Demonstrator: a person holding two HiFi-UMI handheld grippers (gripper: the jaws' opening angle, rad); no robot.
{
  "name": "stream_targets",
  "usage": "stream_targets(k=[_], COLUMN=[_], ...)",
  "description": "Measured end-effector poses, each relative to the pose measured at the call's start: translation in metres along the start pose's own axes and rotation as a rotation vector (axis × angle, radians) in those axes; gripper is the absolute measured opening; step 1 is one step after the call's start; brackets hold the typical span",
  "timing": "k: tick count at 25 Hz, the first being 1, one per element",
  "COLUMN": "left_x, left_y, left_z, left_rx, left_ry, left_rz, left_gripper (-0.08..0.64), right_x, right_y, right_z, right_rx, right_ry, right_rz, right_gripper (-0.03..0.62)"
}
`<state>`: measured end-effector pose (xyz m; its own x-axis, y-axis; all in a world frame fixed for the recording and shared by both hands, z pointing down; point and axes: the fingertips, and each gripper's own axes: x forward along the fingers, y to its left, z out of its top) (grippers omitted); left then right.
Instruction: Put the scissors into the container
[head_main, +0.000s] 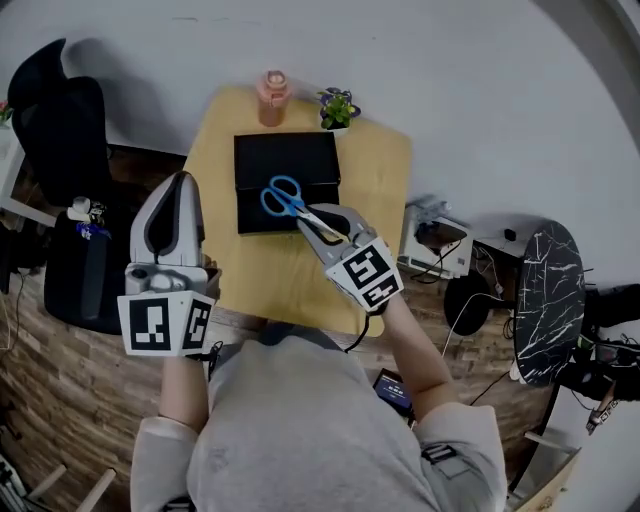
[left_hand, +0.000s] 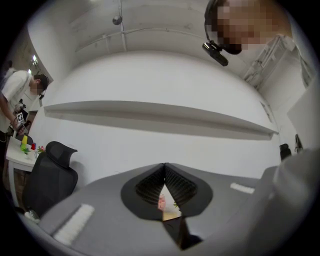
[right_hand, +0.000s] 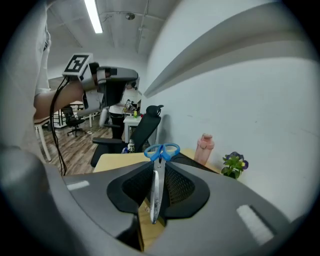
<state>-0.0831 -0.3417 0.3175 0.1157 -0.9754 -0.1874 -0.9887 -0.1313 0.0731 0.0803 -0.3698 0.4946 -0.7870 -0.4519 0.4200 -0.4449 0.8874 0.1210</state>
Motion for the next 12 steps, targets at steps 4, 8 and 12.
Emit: stream_targets(k=[4, 8, 12], left_x=[-0.006, -0.011, -0.015], left_y=[0.013, 0.024, 0.033], left_z=[-0.004, -0.006, -0.007], left_rx=[0.017, 0.028, 0.043], left_ry=[0.018, 0.036, 0.047], left_rz=[0.051, 0.096, 0.127], left_gripper=[0.058, 0.058, 0.058], right_x=[0.024, 0.043, 0.061], right_y=[0.004, 0.006, 0.006], right_z=[-0.024, -0.044, -0.066], right_rx=[-0.015, -0.03, -0.073], right_ry=[0.081, 0.155, 0.234], right_rz=[0.104, 0.196, 0.252], right_gripper=[0.064, 0.064, 0.064])
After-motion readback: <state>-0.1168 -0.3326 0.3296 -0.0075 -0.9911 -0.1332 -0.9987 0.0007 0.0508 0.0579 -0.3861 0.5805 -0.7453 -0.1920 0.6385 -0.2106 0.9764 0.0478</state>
